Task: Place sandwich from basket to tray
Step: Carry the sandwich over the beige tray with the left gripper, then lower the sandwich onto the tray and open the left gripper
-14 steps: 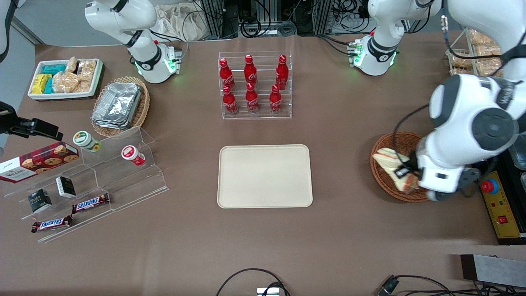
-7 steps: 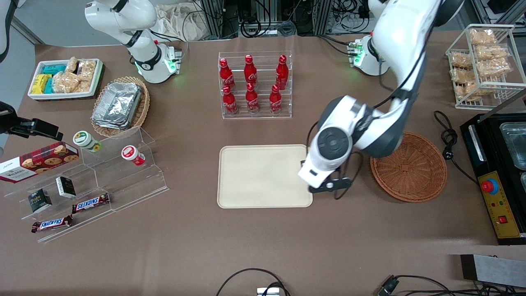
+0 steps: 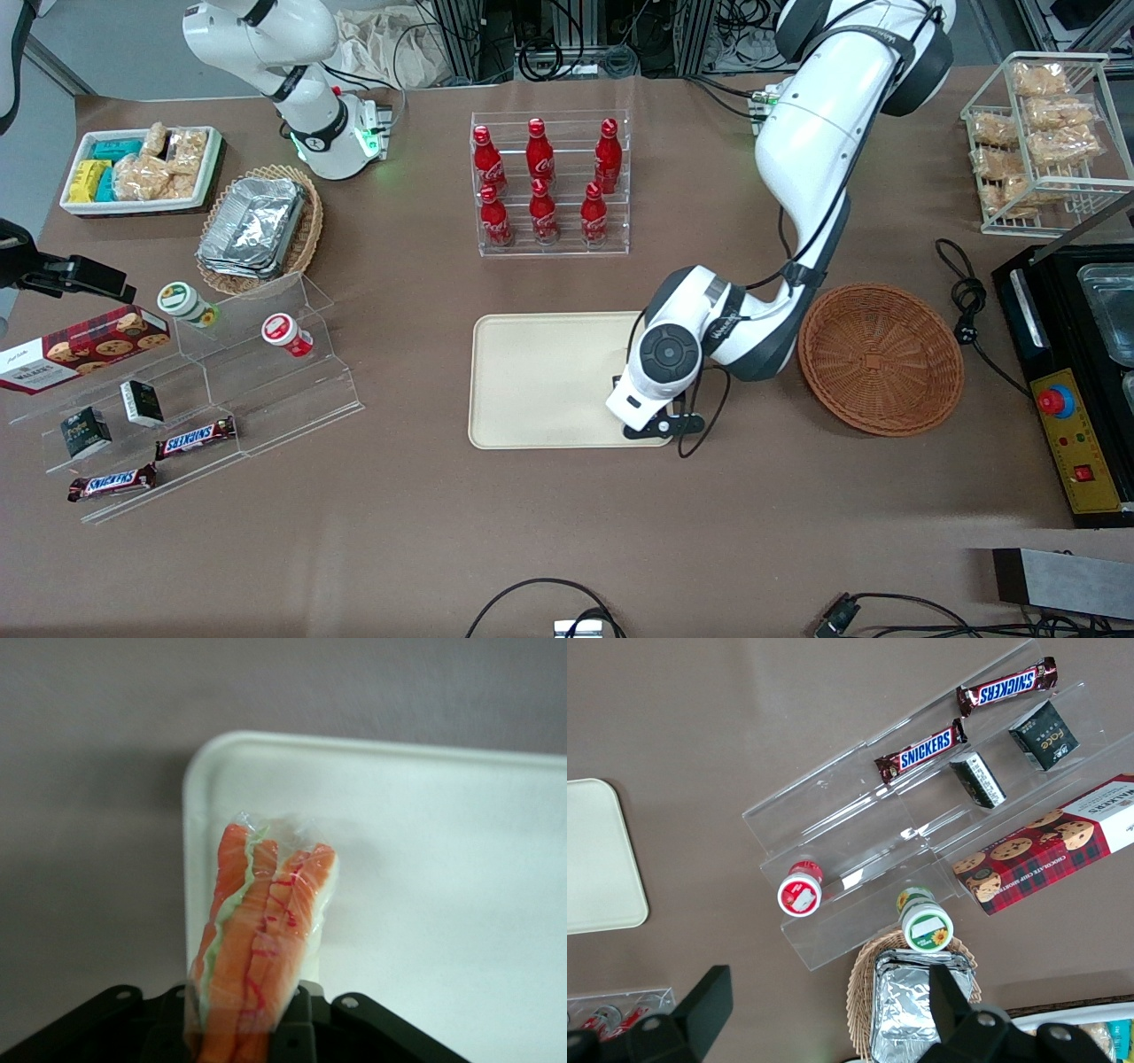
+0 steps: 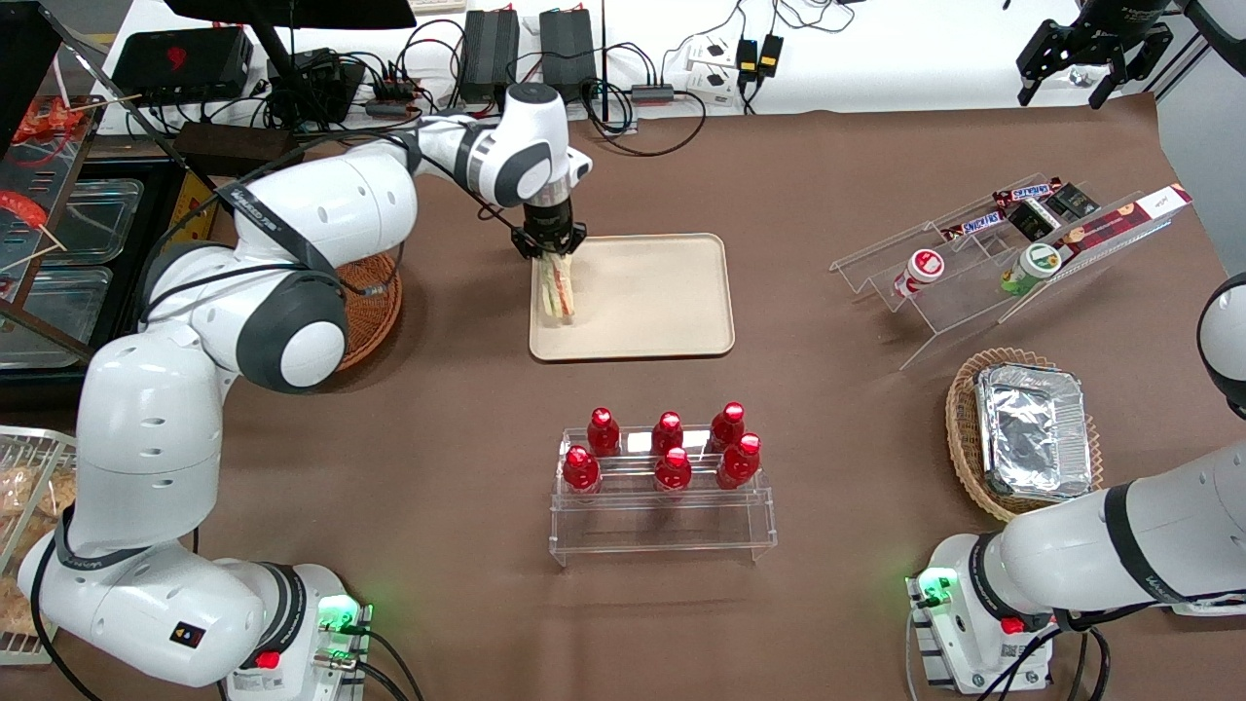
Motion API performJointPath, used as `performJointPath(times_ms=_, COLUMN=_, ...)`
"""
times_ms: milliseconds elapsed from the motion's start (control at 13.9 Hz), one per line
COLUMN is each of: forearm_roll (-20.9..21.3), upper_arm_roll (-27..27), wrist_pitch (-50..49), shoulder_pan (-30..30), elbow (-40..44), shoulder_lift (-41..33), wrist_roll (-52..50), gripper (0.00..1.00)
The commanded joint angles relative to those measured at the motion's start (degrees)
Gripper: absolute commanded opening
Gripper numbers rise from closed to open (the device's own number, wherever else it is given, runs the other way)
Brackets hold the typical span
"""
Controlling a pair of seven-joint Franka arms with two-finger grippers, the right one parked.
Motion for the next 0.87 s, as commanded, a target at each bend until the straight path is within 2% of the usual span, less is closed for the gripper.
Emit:
performJointPath(times_ms=0, forearm_roll=0.2, upper_arm_roll=0.7, wrist_pitch=-0.6, shoulder_pan=-1.7, elbow=1.8, shoulder_lift=1.1, wrist_roll=-0.9, gripper=0.63)
performJointPath(times_ms=72, forearm_roll=0.6, upper_arm_roll=0.7, wrist_pitch=-0.7, shoulder_pan=-1.7, elbow=1.8, shoulder_lift=1.0, wrist_roll=-1.0, gripper=1.00)
performJointPath(times_ms=433, forearm_roll=1.2, upper_arm_roll=1.3, wrist_pitch=-2.0, shoulder_pan=-0.9, elbow=2.1, shoulder_lift=-4.2, wrist_roll=-1.3, gripper=1.00)
performJointPath(times_ms=649, forearm_roll=1.2, upper_arm_roll=3.0, wrist_pitch=-6.0, shoulder_pan=1.6, elbow=1.8, shoulder_lift=-11.4, wrist_roll=-0.4, gripper=1.00)
performJointPath(times_ms=794, forearm_roll=1.1, upper_arm_roll=3.0, wrist_pitch=-12.2, shoulder_pan=3.7, elbow=-0.6, shoulder_lift=-17.0, wrist_roll=0.8, gripper=1.00)
